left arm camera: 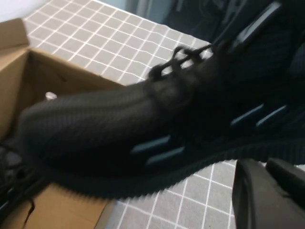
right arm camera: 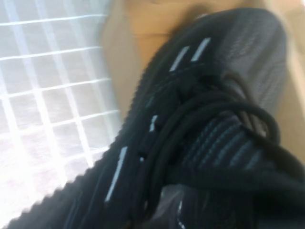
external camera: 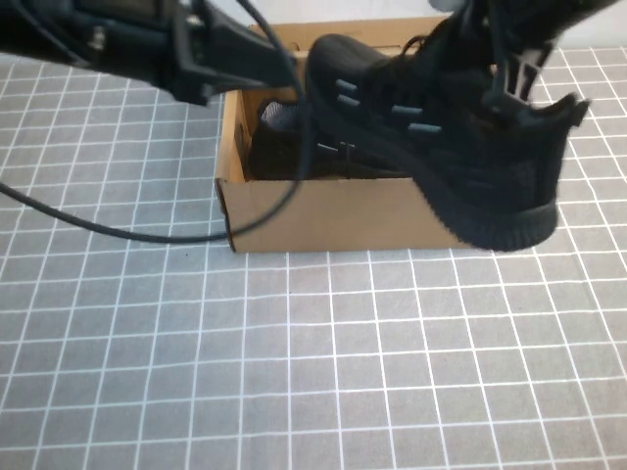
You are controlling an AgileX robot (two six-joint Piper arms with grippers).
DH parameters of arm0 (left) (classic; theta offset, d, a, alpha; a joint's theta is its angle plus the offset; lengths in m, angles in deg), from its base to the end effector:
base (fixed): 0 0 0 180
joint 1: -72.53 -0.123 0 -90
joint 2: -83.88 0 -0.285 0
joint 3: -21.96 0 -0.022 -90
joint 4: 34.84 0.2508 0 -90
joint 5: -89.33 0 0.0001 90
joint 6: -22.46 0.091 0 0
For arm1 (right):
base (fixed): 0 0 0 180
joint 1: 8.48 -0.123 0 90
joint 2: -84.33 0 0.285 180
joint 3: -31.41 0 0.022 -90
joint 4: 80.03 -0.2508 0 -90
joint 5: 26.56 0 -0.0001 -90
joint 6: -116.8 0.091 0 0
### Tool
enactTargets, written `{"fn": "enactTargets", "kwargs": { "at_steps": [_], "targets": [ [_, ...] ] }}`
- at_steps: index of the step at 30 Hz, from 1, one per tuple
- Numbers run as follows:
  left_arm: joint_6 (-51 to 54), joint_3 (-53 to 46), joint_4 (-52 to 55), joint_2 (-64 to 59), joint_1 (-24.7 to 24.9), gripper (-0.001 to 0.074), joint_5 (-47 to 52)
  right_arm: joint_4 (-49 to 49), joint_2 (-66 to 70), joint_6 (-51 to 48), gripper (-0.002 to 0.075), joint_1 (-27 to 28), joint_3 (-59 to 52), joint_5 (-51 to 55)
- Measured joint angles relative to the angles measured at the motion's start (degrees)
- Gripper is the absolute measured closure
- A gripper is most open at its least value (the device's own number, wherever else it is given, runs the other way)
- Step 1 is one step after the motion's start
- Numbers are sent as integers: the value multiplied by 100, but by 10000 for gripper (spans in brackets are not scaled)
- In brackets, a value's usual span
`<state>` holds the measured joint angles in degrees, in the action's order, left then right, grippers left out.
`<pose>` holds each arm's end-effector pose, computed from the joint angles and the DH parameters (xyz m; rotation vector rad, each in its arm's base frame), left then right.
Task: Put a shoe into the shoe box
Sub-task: Hand over the shoe
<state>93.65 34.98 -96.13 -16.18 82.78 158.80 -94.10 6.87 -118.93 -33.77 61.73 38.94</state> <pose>0.3144 -0.1328 0.3993 1.2372 1.7383 -0.8711 0.3118 0.1696 0.4337 -1.5233 1.8112 0.0614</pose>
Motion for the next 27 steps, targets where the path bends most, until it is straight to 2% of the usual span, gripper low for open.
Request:
{"fn": "enactTargets", "kwargs": {
  "at_steps": [2,4,8,10,15,21,27],
  "targets": [
    [170,40,76,-51,143,671,11,-277,237,-411,725,36,267,335],
    [327,39,167,-51,234,583,35,-515,385,-873,725,36,444,579],
    [616,39,196,-51,352,323,44,-1090,454,-1902,725,36,553,702],
    [755,39,196,-51,410,248,44,-1315,454,-2297,725,36,574,702],
    [1127,41,200,-51,503,205,44,-1443,444,-2736,725,36,577,715],
    [1472,63,172,-226,583,200,44,-1510,444,-2920,725,36,577,715],
    [1683,96,147,-630,876,204,20,-1521,455,-3049,725,36,577,773]
  ]
}}
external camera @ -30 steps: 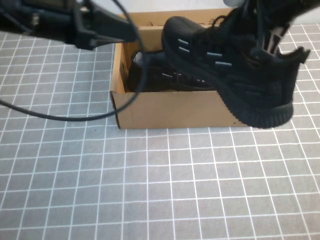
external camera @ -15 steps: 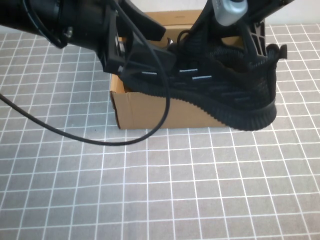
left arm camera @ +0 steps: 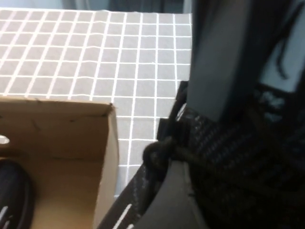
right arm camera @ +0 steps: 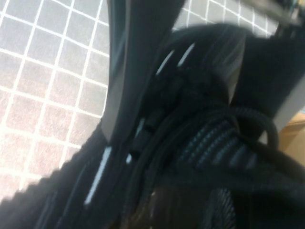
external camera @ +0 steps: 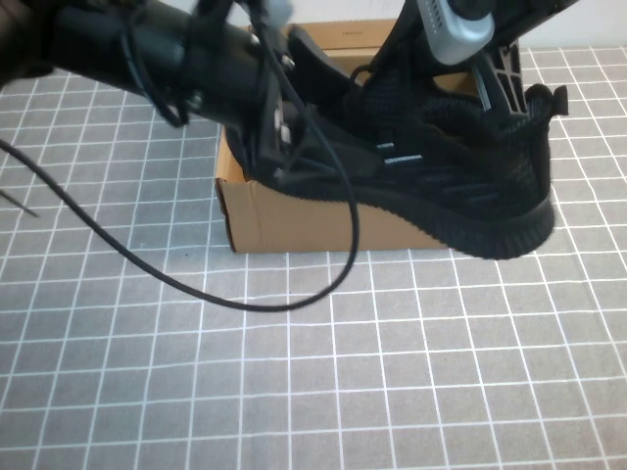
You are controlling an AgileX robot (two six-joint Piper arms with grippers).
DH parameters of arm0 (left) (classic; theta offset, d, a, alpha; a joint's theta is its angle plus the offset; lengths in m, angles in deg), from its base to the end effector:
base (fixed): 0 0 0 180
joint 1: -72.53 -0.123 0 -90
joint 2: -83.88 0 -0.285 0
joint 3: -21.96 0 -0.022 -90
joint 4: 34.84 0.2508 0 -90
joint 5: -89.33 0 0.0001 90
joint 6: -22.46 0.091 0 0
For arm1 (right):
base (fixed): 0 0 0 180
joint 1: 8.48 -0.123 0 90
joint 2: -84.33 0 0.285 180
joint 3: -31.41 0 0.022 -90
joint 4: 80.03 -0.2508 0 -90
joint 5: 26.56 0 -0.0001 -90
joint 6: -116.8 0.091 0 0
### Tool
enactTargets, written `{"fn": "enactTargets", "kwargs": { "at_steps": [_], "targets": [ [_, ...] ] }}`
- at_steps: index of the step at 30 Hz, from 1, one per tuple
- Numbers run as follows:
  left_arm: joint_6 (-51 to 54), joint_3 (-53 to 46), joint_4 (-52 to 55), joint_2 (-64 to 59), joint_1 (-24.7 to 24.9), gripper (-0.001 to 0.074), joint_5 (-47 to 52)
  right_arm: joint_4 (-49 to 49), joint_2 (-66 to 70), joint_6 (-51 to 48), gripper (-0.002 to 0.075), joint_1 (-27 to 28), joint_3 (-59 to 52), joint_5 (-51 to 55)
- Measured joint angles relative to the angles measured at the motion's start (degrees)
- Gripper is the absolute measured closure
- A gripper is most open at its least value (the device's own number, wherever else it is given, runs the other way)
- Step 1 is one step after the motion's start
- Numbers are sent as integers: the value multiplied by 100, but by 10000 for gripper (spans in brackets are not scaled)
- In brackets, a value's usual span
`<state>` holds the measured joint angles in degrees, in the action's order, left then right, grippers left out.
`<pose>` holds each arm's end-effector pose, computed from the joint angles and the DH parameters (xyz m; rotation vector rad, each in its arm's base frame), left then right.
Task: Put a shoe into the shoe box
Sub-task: Place the shoe in the shoe box
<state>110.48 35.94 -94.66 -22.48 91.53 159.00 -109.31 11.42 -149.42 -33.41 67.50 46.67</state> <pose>0.3178 -0.1875 0.3638 1.6023 1.4958 -0.8298 0.3114 0.1918 0.4345 -1.9425 1.3161 0.1681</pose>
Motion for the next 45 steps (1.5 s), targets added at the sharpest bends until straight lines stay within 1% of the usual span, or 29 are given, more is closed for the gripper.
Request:
{"fn": "enactTargets", "kwargs": {
  "at_steps": [5,7,8,10,11,15,17,20,22,23,28,29,31,33,35,37,40,41,42,45],
  "targets": [
    [201,0,-154,-244,85,228,-65,91,35,-49,725,8,0,51],
    [224,0,-261,-305,85,250,-78,102,35,-53,725,8,0,51],
    [224,11,-285,-322,85,272,-78,102,35,-53,725,8,0,51],
    [224,11,-312,-337,85,332,-78,102,35,-53,725,8,0,60],
    [224,11,-312,-337,85,377,-86,89,35,-62,725,8,0,60],
    [274,23,-336,-337,85,597,-252,11,35,-62,725,8,0,81],
    [287,33,-359,-337,85,657,-341,-18,35,75,725,8,0,71],
    [299,37,-371,-337,85,689,-450,-16,35,626,718,21,0,34],
    [299,37,-353,-348,90,696,-556,-4,35,1129,679,24,0,7],
    [299,37,-302,-345,90,699,-615,-4,35,1388,637,24,0,-3],
    [299,37,-92,-389,90,705,-856,197,-43,2456,367,47,0,-66],
    [299,26,-80,-399,90,705,-912,279,-95,2621,335,47,10,-66],
    [322,26,-41,-403,90,707,-1061,455,-226,2972,312,47,83,-66],
    [331,61,76,-417,90,711,-1262,757,-428,3531,325,35,203,-66],
    [331,130,220,-444,90,713,-1488,1159,-659,4283,369,23,284,-66],
    [331,236,288,-469,90,714,-1719,1602,-874,5042,445,23,301,-66],
    [356,501,282,-507,90,714,-1905,2145,-1140,6055,620,23,259,-55],
    [370,606,293,-516,90,714,-1905,2254,-1227,6308,662,23,196,-55],
    [370,718,340,-543,90,714,-1905,2309,-1314,6485,690,23,101,-55],
    [382,1024,357,-725,90,715,-1893,2370,-1591,6852,726,23,-335,-55]
  ]
}}
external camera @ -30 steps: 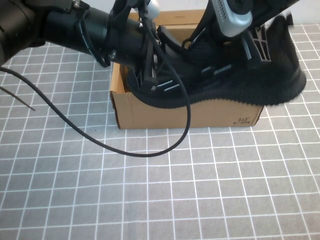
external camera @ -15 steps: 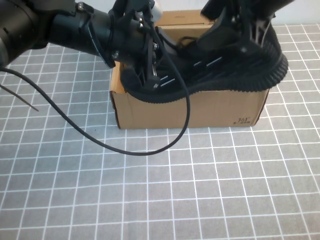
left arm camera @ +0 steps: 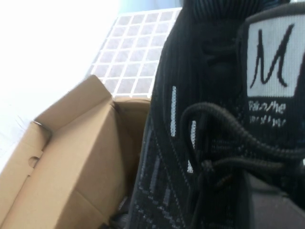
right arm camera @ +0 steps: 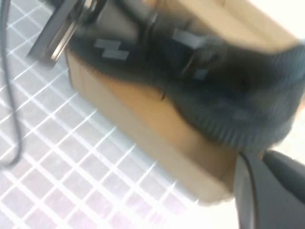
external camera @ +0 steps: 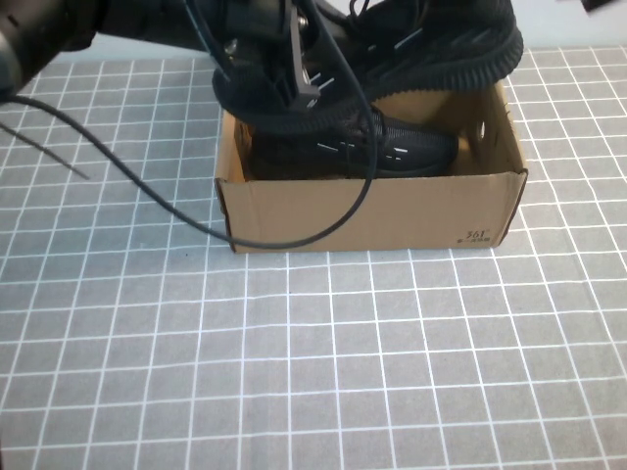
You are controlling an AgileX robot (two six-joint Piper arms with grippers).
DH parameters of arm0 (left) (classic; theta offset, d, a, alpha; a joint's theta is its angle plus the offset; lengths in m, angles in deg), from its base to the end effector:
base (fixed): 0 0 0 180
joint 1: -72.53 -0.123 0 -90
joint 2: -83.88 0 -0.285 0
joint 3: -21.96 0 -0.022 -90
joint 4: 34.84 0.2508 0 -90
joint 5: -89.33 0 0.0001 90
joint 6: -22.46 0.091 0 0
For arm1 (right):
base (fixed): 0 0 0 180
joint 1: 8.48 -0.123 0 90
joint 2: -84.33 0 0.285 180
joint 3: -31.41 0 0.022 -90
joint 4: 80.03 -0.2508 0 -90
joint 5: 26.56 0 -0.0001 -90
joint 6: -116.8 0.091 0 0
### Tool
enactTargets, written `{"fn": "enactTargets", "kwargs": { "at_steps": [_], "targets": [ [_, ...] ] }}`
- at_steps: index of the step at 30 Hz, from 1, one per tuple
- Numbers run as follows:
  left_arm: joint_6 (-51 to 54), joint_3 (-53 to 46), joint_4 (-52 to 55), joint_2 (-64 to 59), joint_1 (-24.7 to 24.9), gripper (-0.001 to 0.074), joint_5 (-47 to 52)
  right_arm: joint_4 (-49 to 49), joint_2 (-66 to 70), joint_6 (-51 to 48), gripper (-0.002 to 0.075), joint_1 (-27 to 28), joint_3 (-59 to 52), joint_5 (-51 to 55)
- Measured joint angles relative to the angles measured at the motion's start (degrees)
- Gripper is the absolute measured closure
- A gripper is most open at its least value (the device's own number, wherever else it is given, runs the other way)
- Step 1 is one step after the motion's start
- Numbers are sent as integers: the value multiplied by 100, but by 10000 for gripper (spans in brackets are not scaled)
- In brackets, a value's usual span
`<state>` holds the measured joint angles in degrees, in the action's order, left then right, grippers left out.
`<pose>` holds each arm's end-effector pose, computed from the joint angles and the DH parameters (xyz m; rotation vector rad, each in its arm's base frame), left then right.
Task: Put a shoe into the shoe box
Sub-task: Place the shoe in the shoe box
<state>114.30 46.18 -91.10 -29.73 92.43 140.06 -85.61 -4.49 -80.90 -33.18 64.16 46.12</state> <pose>0.3774 -0.1990 0.3703 1.4448 1.4343 -0.4427 0.2475 0.1231 0.4984 -0.8423 2.1296 0.1850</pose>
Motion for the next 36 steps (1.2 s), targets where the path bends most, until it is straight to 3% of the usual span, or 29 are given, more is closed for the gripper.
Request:
{"fn": "enactTargets", "kwargs": {
  "at_steps": [15,36],
  "targets": [
    [9,848,395,-1385,0,715,-88,558,-1763,624,742,0,-2895,-222],
    [201,852,557,-1850,116,715,120,717,-1910,647,742,0,-3317,-616]
  ]
}}
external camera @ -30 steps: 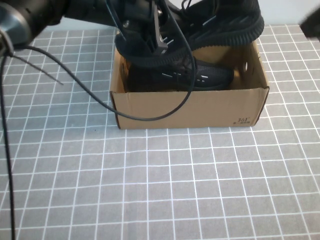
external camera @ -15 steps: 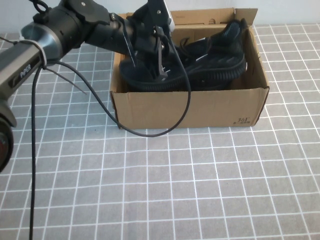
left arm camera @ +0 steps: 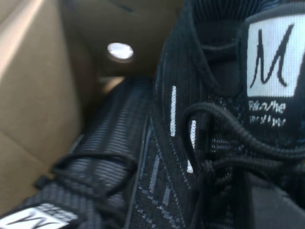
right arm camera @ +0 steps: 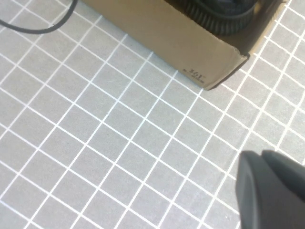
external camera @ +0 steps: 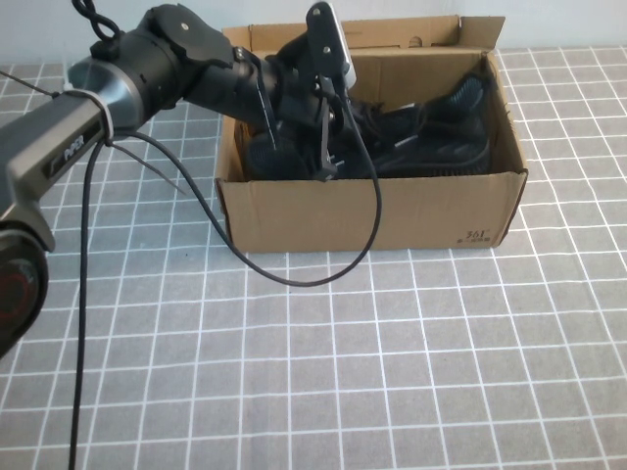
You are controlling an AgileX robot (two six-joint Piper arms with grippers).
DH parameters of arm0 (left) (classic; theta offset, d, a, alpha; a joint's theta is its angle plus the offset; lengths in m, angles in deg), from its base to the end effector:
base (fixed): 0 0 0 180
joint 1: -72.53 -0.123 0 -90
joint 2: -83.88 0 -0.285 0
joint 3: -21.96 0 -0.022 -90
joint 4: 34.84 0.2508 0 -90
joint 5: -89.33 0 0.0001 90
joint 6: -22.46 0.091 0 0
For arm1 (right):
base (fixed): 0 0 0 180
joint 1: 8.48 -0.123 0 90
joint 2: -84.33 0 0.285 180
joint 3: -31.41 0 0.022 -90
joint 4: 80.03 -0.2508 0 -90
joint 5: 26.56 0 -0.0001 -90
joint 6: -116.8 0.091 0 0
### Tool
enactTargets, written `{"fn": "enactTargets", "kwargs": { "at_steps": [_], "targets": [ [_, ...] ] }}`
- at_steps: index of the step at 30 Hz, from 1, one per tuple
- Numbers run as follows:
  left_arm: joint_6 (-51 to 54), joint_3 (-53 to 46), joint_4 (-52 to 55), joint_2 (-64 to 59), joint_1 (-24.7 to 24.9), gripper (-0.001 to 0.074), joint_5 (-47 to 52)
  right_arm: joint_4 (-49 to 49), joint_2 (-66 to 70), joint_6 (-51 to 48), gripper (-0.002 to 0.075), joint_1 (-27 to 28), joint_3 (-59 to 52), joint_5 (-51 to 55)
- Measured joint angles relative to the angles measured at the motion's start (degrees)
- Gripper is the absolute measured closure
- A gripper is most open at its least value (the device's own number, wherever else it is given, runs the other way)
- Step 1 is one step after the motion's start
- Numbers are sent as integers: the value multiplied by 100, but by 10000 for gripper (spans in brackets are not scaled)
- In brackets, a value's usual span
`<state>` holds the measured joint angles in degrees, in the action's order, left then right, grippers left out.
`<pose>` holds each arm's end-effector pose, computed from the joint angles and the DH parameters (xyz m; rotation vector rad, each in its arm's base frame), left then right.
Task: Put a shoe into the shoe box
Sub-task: Place the shoe in the shoe box
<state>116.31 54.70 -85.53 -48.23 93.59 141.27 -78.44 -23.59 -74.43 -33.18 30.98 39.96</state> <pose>0.4374 -0.2279 0.2614 1.6232 1.5495 -0.4592 0.1867 0.0833 0.4218 -0.7504 2.3083 0.0707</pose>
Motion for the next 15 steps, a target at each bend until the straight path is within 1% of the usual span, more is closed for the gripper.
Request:
{"fn": "enactTargets", "kwargs": {
  "at_steps": [6,15],
  "targets": [
    [0,0,0,-7,0,715,354,3,0,0,742,0,0,8],
    [-42,0,135,-13,0,715,230,2,0,0,742,0,0,8]
  ]
}}
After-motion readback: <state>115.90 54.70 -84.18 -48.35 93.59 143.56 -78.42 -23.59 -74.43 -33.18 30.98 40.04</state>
